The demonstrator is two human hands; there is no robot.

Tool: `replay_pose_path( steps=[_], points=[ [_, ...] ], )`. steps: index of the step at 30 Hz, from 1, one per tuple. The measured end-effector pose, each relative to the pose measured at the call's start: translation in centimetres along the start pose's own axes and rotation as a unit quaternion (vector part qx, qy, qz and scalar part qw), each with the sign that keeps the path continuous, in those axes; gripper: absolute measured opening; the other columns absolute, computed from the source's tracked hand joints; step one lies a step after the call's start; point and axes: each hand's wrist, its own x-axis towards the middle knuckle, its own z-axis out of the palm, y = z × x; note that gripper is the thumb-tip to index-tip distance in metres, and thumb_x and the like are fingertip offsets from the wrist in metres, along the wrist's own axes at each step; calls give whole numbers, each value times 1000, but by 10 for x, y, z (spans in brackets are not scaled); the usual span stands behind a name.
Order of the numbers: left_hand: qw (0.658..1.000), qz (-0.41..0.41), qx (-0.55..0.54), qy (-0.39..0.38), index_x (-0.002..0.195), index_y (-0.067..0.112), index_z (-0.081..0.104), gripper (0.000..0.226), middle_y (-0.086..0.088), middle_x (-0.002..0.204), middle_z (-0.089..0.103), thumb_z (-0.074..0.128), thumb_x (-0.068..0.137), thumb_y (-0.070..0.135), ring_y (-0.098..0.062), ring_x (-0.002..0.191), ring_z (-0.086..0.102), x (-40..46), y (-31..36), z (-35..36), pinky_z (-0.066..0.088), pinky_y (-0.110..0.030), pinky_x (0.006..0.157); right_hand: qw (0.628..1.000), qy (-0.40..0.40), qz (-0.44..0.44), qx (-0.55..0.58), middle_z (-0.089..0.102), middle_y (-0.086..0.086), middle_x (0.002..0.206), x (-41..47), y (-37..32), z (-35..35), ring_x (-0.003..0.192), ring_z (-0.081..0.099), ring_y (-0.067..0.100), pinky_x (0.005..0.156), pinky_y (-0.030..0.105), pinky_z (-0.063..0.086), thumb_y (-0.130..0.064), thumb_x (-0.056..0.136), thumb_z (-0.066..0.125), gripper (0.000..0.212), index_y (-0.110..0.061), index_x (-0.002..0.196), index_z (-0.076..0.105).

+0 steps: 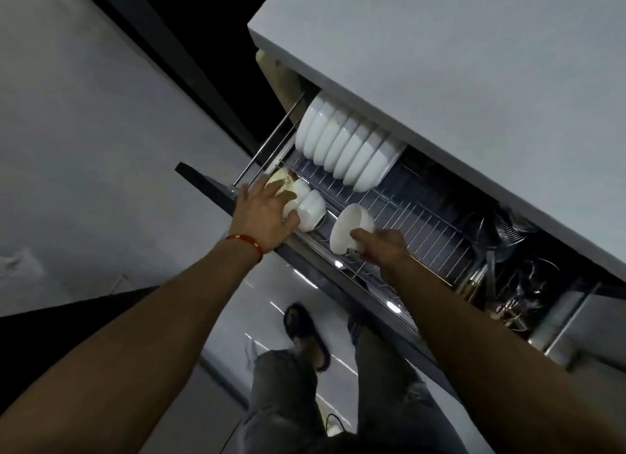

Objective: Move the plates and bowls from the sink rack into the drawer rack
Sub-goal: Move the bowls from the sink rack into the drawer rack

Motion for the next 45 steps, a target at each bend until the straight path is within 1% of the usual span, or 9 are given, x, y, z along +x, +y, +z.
replay_pose_path(
  steps=[2, 5, 13, 23, 28, 31, 33, 37, 45],
  points=[
    [999, 14, 41, -10, 134, 22, 63, 46, -9, 153, 48, 49, 96, 46, -31, 151, 25, 8, -10, 10, 13, -60, 121, 999, 33, 18, -28, 75, 20, 94, 15, 4, 20, 86, 78, 37, 80, 55, 64, -19, 76, 88, 45, 7, 107, 68],
    [996, 10, 85, 4, 135, 25, 61, 54, -10, 157, 43, 39, 95, 56, -32, 152, 21, 12, -15, 20, 11, -60, 121, 995, 54, 28, -82, 75, 23, 115, 29, 2, 45, 102, 75, 38, 91, 54, 61, -31, 73, 91, 64, 6, 119, 67],
    [998, -14, 66, -14, 134, 25, 60, 54, -7, 158, 40, 38, 93, 52, -31, 152, 21, 15, -16, 18, 20, -55, 118, 977, 97, 60, -181, 68, 17, 129, 48, -3, 91, 116, 69, 31, 96, 48, 59, -46, 68, 92, 84, 3, 130, 62],
    [998, -10, 64, 12, 128, 20, 63, 60, -10, 151, 47, 33, 88, 54, -31, 147, 30, 17, -20, 24, 31, -52, 112, 982, 73, 83, -151, 68, 18, 129, 53, -4, 111, 120, 67, 32, 100, 48, 57, -46, 71, 91, 82, 2, 130, 61],
    [999, 10, 46, -8, 130, 22, 62, 62, -7, 148, 50, 31, 87, 54, -28, 145, 32, 15, -21, 20, 29, -48, 110, 989, 82, 28, -123, 73, 18, 105, 1, -13, 75, 94, 67, 28, 94, 45, 56, -20, 85, 81, 39, 1, 115, 69],
    [999, 12, -15, -33, 127, 23, 65, 59, -4, 141, 56, 35, 86, 51, -25, 137, 40, 8, -21, 8, 31, -46, 109, 992, 113, -27, -56, 69, 17, 96, -61, -13, 39, 88, 64, 31, 86, 44, 56, -9, 93, 67, 10, -5, 102, 69],
    [994, 16, -95, -60, 126, 20, 66, 49, -5, 137, 60, 46, 88, 45, -25, 130, 48, 2, -15, -5, 35, -44, 110, 991, 121, -50, 19, 67, 14, 85, -107, -3, 12, 80, 64, 28, 74, 40, 55, -6, 99, 61, 12, -6, 87, 65],
    [964, 89, -230, -98, 124, 15, 66, 34, -7, 132, 61, 64, 91, 21, -26, 121, 56, -25, 28, -39, 44, -33, 103, 975, 146, -81, 149, 74, 10, 95, -191, 20, -37, 80, 71, 20, 67, 30, 59, -9, 102, 60, 7, -6, 102, 67],
    [890, 289, -340, -86, 114, 39, 66, 21, 15, 116, 63, 60, 95, 36, 6, 101, 59, -133, 201, -116, 47, -13, 80, 894, 206, -196, 345, 73, 13, 106, -275, 69, -147, 77, 75, 20, 68, 29, 62, -8, 100, 62, 18, -10, 118, 61]
  ],
)
